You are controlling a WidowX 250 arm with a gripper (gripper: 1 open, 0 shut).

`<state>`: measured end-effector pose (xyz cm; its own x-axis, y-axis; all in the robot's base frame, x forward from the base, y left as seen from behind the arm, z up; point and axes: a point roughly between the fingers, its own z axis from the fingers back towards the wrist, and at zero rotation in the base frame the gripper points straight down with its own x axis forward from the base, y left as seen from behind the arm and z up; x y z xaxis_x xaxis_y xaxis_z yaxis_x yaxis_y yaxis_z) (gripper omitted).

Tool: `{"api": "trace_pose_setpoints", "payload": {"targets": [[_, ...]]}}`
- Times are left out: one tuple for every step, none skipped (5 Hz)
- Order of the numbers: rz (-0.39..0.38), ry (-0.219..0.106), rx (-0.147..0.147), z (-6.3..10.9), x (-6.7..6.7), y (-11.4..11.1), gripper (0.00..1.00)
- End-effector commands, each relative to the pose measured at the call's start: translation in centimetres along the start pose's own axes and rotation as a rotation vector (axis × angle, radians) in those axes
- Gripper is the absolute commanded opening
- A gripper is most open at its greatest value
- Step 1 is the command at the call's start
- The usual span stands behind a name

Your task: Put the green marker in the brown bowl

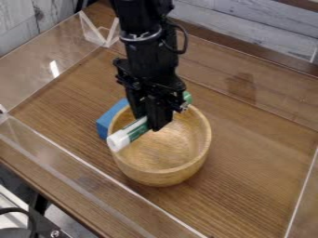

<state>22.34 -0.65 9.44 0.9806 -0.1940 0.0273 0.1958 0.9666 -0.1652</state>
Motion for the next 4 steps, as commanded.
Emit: {"api": "trace_pose_setpoints", "payload": {"targets": [[-0.014,-0.057,0.022,1.24,0.53,-0.37,0.00],[-0.007,-0.062,0.024,1.23,0.50,-0.38,0.00],[-0.001,-0.062,0.027,1.15,0.43,-0.40,0.00],[0.005,-0.066,0.030,1.08,0.41,-0.42,0.00]]}}
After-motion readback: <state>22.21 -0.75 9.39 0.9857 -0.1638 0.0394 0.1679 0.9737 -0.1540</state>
